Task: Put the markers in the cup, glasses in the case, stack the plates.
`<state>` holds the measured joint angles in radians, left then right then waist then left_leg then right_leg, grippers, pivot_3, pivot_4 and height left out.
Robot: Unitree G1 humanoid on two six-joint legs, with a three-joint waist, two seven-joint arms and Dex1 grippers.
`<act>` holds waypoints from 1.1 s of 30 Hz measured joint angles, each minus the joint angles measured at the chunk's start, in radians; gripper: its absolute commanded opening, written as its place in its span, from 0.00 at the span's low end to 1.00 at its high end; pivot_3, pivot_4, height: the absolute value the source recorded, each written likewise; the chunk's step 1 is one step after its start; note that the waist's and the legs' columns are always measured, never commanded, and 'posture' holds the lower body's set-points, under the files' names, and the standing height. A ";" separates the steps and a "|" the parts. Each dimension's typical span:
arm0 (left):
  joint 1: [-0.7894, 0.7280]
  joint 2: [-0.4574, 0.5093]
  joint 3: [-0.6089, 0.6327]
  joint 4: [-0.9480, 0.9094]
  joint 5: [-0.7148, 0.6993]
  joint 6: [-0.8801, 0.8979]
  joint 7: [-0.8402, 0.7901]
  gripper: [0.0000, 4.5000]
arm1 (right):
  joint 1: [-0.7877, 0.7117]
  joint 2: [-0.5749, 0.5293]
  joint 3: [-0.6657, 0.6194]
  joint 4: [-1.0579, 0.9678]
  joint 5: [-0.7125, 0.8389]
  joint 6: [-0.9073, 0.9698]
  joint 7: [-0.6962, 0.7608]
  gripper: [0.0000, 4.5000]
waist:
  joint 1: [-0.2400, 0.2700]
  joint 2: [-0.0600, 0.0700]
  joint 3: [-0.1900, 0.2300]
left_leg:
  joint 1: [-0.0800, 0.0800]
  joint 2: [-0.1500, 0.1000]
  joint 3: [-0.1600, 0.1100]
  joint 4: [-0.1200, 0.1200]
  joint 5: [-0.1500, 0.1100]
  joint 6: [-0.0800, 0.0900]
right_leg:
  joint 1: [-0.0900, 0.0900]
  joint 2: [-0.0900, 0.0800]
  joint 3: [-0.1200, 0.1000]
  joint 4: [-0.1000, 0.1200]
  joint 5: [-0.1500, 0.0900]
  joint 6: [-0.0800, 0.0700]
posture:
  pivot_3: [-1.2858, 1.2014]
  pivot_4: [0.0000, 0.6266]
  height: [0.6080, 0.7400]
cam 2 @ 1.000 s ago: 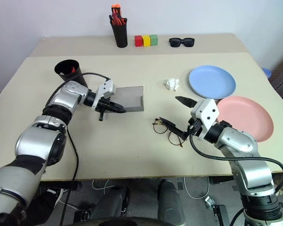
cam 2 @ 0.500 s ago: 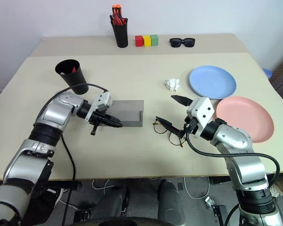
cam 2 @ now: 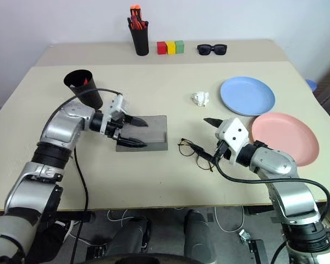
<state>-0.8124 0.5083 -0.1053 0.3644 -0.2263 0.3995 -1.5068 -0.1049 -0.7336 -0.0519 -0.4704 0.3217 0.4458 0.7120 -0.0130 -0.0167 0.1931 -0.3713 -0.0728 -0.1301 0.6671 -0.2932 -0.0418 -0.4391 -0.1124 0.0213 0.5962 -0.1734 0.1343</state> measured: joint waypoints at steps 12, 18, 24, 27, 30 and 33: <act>0.214 0.237 0.162 -0.215 -0.294 0.254 -0.074 0.99 | -0.242 -0.076 0.093 -0.185 0.010 0.548 -0.086 1.00 | 0.008 0.001 0.000 | -0.001 0.000 0.000 0.000 0.000 0.000 | -0.001 0.000 0.000 -0.001 0.000 0.000 | 0.52 0.24 1.00; 0.273 0.257 0.207 -0.317 -0.382 0.310 -0.027 0.99 | -0.345 -0.149 0.211 -0.208 0.028 0.771 -0.092 1.00 | 0.004 0.001 0.000 | -0.002 0.001 0.000 -0.001 0.000 0.000 | -0.002 -0.001 0.000 -0.001 0.000 0.000 | 0.52 0.24 1.00; 0.350 0.268 0.250 -0.384 -0.436 0.298 0.010 0.99 | -0.429 -0.156 0.283 -0.200 0.054 0.936 -0.094 1.00 | -0.002 0.001 0.000 | -0.001 0.001 0.001 -0.001 0.000 0.000 | -0.003 -0.001 0.000 -0.001 0.000 0.000 | 0.52 0.24 1.00; 0.371 0.272 0.250 -0.387 -0.437 0.287 0.026 0.99 | -0.460 -0.133 0.300 -0.183 0.055 0.987 -0.118 1.00 | 0.000 0.001 0.000 | -0.002 0.001 0.001 -0.001 0.000 0.000 | -0.003 -0.001 0.000 -0.001 0.000 0.000 | 0.52 0.24 1.00; 0.372 0.272 0.250 -0.419 -0.447 0.288 0.054 0.99 | -0.481 -0.065 0.329 -0.168 0.059 1.053 -0.147 1.00 | 0.002 0.001 -0.001 | -0.002 0.001 0.001 -0.001 0.000 0.000 | -0.003 -0.001 0.000 -0.001 0.000 0.000 | 0.52 0.24 1.00; 0.372 0.272 0.250 -0.437 -0.462 0.288 0.076 0.99 | -0.501 -0.050 0.342 -0.159 0.066 1.097 -0.168 1.00 | 0.001 0.001 -0.001 | -0.002 0.000 0.001 -0.001 0.000 0.000 | -0.003 -0.001 0.000 -0.002 0.000 0.000 | 0.52 0.24 1.00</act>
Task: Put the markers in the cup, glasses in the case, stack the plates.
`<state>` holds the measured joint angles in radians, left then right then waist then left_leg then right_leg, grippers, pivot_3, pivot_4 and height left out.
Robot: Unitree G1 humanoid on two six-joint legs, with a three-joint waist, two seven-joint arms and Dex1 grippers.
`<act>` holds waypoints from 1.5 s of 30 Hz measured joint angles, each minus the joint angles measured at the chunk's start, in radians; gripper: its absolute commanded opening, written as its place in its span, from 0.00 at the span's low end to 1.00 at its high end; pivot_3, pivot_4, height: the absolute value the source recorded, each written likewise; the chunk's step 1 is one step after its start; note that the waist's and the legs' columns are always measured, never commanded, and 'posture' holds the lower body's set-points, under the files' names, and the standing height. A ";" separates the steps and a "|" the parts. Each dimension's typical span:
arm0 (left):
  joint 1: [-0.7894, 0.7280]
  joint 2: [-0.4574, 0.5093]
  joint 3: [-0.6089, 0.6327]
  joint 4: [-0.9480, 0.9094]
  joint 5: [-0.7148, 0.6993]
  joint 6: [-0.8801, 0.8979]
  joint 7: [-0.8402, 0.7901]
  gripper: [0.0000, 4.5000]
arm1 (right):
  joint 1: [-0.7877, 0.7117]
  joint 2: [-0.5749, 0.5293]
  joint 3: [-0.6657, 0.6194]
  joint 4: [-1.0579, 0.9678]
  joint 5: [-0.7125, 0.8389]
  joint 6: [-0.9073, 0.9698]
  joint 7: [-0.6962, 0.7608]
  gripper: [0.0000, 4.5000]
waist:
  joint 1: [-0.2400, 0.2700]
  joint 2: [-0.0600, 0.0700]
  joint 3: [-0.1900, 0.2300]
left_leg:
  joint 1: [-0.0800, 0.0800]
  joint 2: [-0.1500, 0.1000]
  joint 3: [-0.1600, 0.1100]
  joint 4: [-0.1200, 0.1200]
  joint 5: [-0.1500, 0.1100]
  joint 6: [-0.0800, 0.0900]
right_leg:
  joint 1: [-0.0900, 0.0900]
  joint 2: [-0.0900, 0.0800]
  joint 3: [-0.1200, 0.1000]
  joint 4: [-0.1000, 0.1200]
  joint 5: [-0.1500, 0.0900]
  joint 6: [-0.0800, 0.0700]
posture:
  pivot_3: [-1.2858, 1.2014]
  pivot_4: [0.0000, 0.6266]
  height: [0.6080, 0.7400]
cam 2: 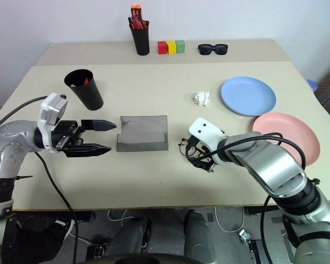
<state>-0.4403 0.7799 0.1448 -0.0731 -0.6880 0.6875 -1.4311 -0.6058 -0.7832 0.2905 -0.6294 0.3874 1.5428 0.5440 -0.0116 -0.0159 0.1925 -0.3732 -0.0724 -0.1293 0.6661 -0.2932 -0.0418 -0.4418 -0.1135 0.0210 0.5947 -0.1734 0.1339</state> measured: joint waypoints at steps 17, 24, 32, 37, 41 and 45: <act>0.030 -0.004 -0.001 -0.050 -0.002 -0.006 0.060 1.00 | -0.008 0.002 0.046 0.041 0.003 0.018 -0.050 0.18 | -0.002 0.000 0.000 | 0.000 0.000 0.000 0.000 0.000 0.000 | 0.000 0.000 0.000 0.000 0.000 0.000 | 0.52 0.24 1.00; 0.030 -0.003 -0.001 -0.049 -0.002 -0.006 0.061 1.00 | -0.023 -0.009 0.051 0.045 0.006 0.000 -0.054 0.01 | -0.001 0.000 0.000 | 0.000 0.000 0.000 0.000 0.000 0.000 | 0.000 0.000 0.000 0.000 0.000 0.000 | 0.52 0.24 1.00; 0.039 0.035 0.023 -0.027 -0.013 -0.002 0.061 1.00 | -0.126 -0.076 0.041 0.083 0.009 -0.083 -0.003 0.01 | -0.009 0.001 0.001 | 0.000 0.000 0.001 -0.001 0.000 0.000 | -0.001 0.000 0.000 0.000 0.000 0.000 | 0.52 0.24 1.00; 0.096 0.098 0.102 0.003 -0.020 -0.005 0.060 1.00 | -0.284 0.069 -0.036 0.185 -0.002 -0.197 -0.010 0.01 | -0.021 0.001 0.000 | 0.001 0.002 0.001 -0.003 0.000 0.000 | -0.002 0.001 0.000 0.000 0.000 -0.001 | 0.52 0.24 1.00; 0.158 0.130 0.131 0.024 -0.019 -0.021 0.053 1.00 | -0.294 0.223 0.018 0.264 -0.025 -0.304 -0.030 0.01 | -0.025 0.001 0.001 | 0.000 0.001 0.001 -0.003 0.000 0.000 | -0.002 0.000 0.000 0.000 0.000 -0.001 | 0.52 0.24 1.00; 0.205 0.159 0.167 0.032 -0.022 -0.021 0.037 1.00 | -0.328 0.371 0.076 0.409 -0.089 -0.466 -0.051 0.01 | -0.031 0.001 0.001 | 0.000 0.001 0.000 -0.003 0.000 0.000 | -0.003 0.000 0.000 0.001 0.000 -0.001 | 0.52 0.24 1.00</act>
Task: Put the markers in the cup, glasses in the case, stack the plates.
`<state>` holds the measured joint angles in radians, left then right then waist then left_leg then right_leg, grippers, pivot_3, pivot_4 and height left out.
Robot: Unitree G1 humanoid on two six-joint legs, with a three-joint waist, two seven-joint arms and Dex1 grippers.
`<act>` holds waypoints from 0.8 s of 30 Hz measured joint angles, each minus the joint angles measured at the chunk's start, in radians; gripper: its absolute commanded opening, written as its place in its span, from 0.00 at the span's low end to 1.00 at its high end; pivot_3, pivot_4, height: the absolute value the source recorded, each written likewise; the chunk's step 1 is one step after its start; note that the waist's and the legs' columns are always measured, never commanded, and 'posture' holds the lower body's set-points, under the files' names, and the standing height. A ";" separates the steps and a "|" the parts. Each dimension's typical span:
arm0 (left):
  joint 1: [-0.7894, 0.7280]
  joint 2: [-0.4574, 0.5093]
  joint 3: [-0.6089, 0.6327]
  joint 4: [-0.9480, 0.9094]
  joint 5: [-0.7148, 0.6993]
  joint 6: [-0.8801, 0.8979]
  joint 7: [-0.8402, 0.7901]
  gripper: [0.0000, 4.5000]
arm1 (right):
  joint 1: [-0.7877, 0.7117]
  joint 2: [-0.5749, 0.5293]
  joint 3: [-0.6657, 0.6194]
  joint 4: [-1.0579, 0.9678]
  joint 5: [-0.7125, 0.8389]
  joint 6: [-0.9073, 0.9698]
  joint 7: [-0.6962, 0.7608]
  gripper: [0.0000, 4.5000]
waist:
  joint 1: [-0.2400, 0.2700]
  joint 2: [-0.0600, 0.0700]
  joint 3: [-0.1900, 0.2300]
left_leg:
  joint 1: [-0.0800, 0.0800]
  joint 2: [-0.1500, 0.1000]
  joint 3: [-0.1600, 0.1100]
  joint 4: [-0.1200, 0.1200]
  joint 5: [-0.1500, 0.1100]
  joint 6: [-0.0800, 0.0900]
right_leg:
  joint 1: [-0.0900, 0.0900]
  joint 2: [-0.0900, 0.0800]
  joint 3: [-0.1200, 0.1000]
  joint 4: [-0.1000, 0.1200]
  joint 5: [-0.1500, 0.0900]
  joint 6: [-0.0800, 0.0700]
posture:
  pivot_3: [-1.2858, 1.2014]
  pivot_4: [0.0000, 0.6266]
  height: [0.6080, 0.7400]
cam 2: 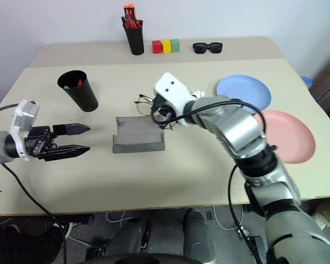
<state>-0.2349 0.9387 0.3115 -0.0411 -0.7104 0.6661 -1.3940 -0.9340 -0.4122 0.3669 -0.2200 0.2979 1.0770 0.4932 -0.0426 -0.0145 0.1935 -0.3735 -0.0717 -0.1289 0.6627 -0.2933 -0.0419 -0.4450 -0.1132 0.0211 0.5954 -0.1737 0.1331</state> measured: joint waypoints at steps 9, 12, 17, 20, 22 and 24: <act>0.121 0.002 0.050 -0.024 -0.015 -0.027 -0.017 1.00 | -0.003 0.098 0.116 0.124 -0.087 -0.180 0.066 0.01 | -0.001 0.000 0.000 | 0.000 0.000 -0.001 -0.001 0.000 0.000 | -0.001 0.000 0.000 0.000 0.000 0.000 | 0.52 0.24 1.00; 0.146 0.002 0.066 -0.037 -0.019 -0.040 -0.020 1.00 | 0.026 0.094 0.163 0.147 -0.125 -0.204 0.087 0.01 | -0.002 0.000 0.000 | 0.000 0.000 -0.001 -0.001 0.000 0.000 | -0.001 0.000 0.000 0.001 0.000 0.000 | 0.52 0.24 1.00; 0.161 0.002 0.066 -0.041 -0.019 -0.062 -0.020 1.00 | 0.044 0.071 0.220 0.163 -0.175 -0.214 0.142 0.01 | -0.002 0.001 0.000 | 0.000 0.000 -0.001 -0.001 0.000 0.000 | -0.001 0.000 0.000 0.001 0.000 0.000 | 0.52 0.24 1.00; 0.162 0.002 0.066 -0.040 -0.019 -0.068 -0.021 1.00 | 0.044 0.037 0.235 0.163 -0.190 -0.214 0.186 0.01 | -0.001 0.000 0.000 | 0.000 0.000 -0.001 -0.001 0.000 0.000 | -0.001 0.000 0.000 0.000 0.000 0.000 | 0.52 0.24 1.00; 0.162 0.002 0.066 -0.039 -0.018 -0.076 -0.022 1.00 | 0.044 0.029 0.235 0.163 -0.199 -0.215 0.204 0.01 | -0.001 0.000 0.000 | 0.000 0.000 -0.001 -0.001 0.000 0.000 | -0.001 0.000 0.000 0.001 0.000 0.000 | 0.52 0.24 1.00; 0.161 0.002 0.063 -0.035 -0.016 -0.092 -0.025 1.00 | 0.044 0.027 0.236 0.162 -0.209 -0.222 0.223 0.01 | -0.002 0.000 0.000 | 0.000 0.000 -0.001 -0.001 0.000 0.000 | -0.001 0.000 0.000 0.000 0.000 0.000 | 0.52 0.24 1.00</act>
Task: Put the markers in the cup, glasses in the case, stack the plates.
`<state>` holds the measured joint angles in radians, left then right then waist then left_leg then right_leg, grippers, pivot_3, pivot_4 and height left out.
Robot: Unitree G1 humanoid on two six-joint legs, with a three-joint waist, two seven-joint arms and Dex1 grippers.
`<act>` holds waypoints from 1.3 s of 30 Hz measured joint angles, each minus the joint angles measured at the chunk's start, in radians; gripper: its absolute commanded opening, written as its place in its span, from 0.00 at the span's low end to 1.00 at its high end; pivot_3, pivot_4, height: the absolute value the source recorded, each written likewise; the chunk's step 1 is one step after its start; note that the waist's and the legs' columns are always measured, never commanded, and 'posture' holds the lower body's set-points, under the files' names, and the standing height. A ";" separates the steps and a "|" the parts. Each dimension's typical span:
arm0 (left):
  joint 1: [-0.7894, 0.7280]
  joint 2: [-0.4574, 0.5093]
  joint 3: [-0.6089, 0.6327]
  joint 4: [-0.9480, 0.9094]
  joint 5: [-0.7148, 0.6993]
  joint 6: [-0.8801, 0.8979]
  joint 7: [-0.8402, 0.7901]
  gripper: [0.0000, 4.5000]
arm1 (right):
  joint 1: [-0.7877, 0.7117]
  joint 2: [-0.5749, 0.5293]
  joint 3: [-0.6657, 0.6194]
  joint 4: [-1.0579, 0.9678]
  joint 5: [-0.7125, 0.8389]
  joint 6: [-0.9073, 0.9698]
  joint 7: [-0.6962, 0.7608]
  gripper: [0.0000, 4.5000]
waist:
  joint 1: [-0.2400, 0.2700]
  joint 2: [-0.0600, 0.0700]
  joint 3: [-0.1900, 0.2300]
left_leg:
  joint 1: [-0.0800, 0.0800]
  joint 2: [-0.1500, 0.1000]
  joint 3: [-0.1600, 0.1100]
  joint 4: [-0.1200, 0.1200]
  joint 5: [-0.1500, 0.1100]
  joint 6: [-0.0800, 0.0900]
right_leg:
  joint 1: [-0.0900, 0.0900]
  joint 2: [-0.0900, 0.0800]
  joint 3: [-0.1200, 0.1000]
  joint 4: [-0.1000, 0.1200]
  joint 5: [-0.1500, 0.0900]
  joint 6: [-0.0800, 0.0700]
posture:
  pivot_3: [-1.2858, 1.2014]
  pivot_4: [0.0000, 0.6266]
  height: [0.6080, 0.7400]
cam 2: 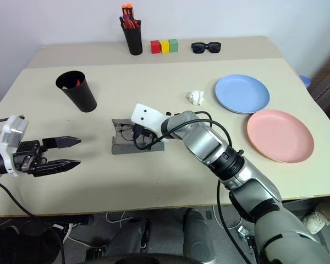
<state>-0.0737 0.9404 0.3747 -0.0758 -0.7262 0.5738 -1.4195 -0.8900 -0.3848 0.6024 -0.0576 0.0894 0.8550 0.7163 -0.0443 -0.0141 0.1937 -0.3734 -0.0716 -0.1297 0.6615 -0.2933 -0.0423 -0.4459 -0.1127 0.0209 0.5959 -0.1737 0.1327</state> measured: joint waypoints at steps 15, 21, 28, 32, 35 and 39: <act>-0.032 -0.001 -0.028 0.026 0.020 -0.038 0.004 1.00 | 0.026 -0.005 0.017 -0.026 -0.058 -0.068 0.077 0.56 | 0.000 0.000 0.000 | 0.000 0.000 0.000 0.000 0.000 0.000 | 0.000 0.000 0.000 0.000 0.000 0.000 | 0.52 0.24 1.00; -0.040 -0.001 -0.039 0.026 0.021 -0.043 0.010 1.00 | 0.027 -0.004 0.005 -0.031 -0.071 -0.074 0.085 0.99 | 0.000 0.000 0.000 | 0.000 0.000 0.000 0.000 0.000 0.000 | 0.000 0.000 0.000 0.000 0.000 0.000 | 0.52 0.24 1.00; -0.159 -0.054 -0.049 0.081 0.049 -0.072 0.102 1.00 | 0.040 0.086 -0.192 -0.041 0.005 -0.055 0.024 0.99 | 0.004 0.000 0.000 | 0.000 0.000 -0.001 0.000 0.000 0.000 | 0.000 0.000 0.000 0.000 0.000 0.000 | 0.52 0.24 1.00; -0.225 -0.090 -0.064 0.130 0.083 -0.087 0.170 1.00 | 0.082 0.109 -0.331 -0.080 0.071 -0.087 -0.003 0.99 | 0.005 0.000 0.000 | 0.000 0.000 -0.001 0.000 0.000 0.000 | 0.000 0.000 0.000 0.000 0.000 0.000 | 0.52 0.24 1.00; -0.278 -0.132 -0.092 0.166 0.107 -0.087 0.228 0.94 | 0.133 0.113 -0.409 -0.133 0.135 -0.081 -0.007 1.00 | 0.004 0.000 0.000 | 0.000 0.000 -0.001 0.000 0.000 0.000 | 0.001 0.000 0.000 0.000 0.000 0.000 | 0.52 0.24 1.00; -0.379 -0.207 -0.150 0.187 0.142 -0.091 0.313 0.63 | 0.272 0.090 -0.520 -0.262 0.240 -0.062 -0.001 1.00 | 0.018 0.000 0.000 | 0.000 -0.001 -0.001 0.000 0.000 0.000 | 0.001 0.000 0.000 -0.001 0.001 0.000 | 0.52 0.24 1.00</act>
<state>-0.4531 0.7337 0.2245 0.1115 -0.5845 0.4826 -1.1065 -0.6178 -0.2948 0.0823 -0.3197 0.3293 0.7929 0.7153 -0.0260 -0.0145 0.1935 -0.3734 -0.0723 -0.1307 0.6620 -0.2931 -0.0427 -0.4445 -0.1127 0.0204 0.5952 -0.1731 0.1326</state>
